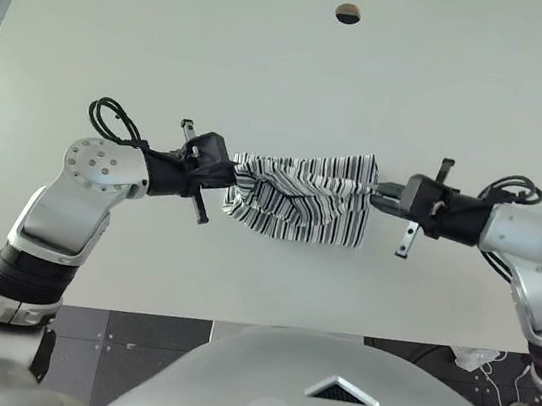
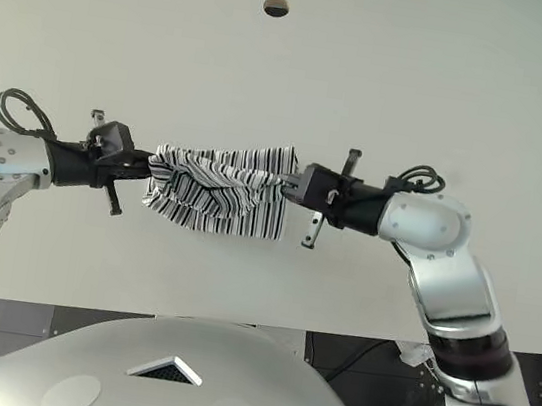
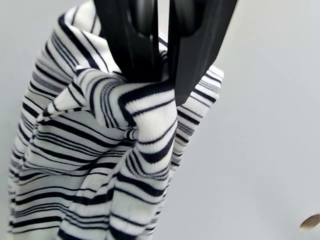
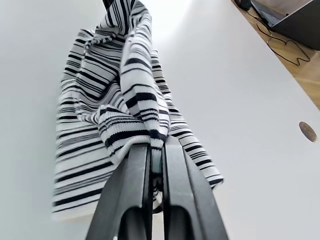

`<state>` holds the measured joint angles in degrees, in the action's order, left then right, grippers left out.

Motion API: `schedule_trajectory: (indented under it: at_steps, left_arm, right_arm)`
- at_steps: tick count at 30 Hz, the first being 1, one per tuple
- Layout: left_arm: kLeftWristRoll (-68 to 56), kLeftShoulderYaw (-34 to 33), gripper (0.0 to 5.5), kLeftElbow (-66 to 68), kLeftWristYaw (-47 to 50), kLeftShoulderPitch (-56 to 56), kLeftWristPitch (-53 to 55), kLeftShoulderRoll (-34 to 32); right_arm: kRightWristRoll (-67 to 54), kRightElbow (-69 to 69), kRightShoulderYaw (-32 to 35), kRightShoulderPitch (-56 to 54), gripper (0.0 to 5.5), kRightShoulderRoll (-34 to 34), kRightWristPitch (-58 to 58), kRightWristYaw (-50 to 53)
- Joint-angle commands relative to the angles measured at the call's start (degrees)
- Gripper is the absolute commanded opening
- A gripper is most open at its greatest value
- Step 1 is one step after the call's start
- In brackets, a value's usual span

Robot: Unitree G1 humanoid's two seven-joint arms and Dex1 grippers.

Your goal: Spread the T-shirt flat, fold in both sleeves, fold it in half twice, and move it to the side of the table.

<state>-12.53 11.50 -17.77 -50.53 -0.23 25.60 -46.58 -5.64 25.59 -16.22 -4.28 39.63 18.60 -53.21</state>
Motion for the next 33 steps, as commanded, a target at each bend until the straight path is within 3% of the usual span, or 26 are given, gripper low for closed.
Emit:
schedule_trajectory:
  at_steps: [1,2,6,12,16,22,27,33]
  left_arm:
    - [1.7,0.7,0.40,1.9,1.6,-2.4,3.0,1.4]
    - [2.0,0.9,0.42,2.5,2.0,-3.0,3.8,2.0]
    - [3.0,1.1,1.20,5.1,4.3,-5.4,6.5,4.7]
    - [3.7,-1.2,1.20,11.5,10.4,-9.7,11.6,9.6]
    - [2.4,-4.3,1.20,15.6,13.4,-12.0,14.4,12.0]
    - [0.9,-8.1,1.20,18.2,15.7,-13.3,15.6,14.6]
    - [0.7,-10.8,1.24,17.7,17.7,-12.6,13.0,16.1]
    - [0.9,-14.2,0.40,16.4,21.4,-10.5,3.9,19.0]
  right_arm:
    - [1.1,-8.5,-2.8,-5.4,0.10,-3.2,0.2,-0.3]
    - [1.4,-11.0,-3.3,-6.4,0.10,-4.3,0.1,0.1]
    - [3.1,-19.6,-3.6,-8.9,1.04,-8.5,-2.2,3.5]
    - [3.8,-32.5,4.4,-14.5,1.04,-17.1,-2.3,18.6]
    - [1.8,-35.7,7.6,-15.3,1.04,-18.7,-0.4,20.3]
    - [1.7,-32.7,6.8,-12.1,1.04,-17.7,-1.5,18.6]
    - [0.2,-15.0,2.6,-4.8,0.13,-16.5,-6.6,13.5]
    - [0.3,-1.4,-6.7,0.1,0.10,-14.3,-7.1,7.3]
